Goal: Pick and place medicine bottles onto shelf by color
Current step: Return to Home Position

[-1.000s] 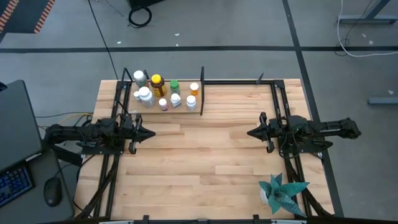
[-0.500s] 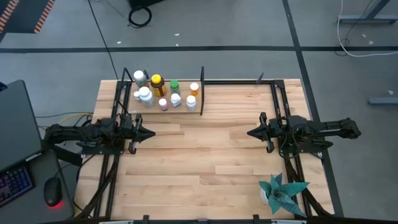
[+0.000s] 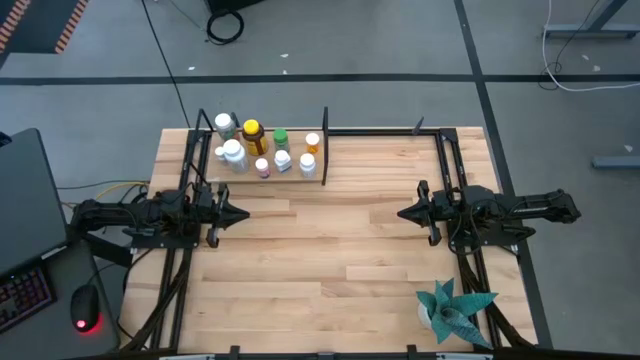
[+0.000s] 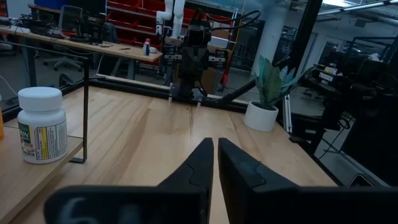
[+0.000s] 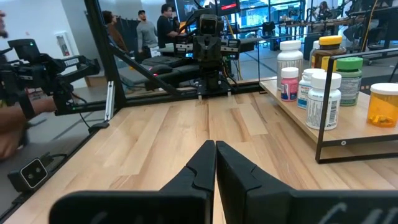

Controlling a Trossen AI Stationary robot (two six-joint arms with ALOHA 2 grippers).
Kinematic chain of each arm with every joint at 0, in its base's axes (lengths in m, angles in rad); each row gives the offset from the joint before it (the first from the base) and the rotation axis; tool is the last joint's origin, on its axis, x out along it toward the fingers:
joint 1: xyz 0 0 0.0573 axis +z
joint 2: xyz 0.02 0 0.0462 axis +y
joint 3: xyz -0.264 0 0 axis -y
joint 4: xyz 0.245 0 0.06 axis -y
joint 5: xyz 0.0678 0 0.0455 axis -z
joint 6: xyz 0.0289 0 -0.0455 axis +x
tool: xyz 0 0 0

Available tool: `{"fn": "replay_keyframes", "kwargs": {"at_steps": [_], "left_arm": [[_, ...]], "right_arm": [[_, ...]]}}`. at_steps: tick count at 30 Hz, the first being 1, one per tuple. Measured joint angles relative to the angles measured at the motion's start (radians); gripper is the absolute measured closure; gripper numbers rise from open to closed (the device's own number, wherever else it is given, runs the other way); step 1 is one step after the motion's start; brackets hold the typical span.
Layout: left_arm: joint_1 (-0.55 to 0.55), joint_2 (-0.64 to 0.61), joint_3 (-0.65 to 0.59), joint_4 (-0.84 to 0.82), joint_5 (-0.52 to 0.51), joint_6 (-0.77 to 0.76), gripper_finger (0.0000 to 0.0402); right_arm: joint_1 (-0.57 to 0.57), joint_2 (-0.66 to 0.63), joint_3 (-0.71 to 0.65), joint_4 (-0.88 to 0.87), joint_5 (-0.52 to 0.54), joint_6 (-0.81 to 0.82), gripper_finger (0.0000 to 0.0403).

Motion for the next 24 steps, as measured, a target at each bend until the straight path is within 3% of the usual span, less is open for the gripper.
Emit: {"fn": "replay_keyframes", "kwargs": {"at_steps": [24], "left_arm": [[0.000, 0.008, 0.002, 0.003, -0.001, 0.001, 0.0366]], "right_arm": [[0.000, 0.000, 0.000, 0.000, 0.000, 0.000, 0.0384]]}}
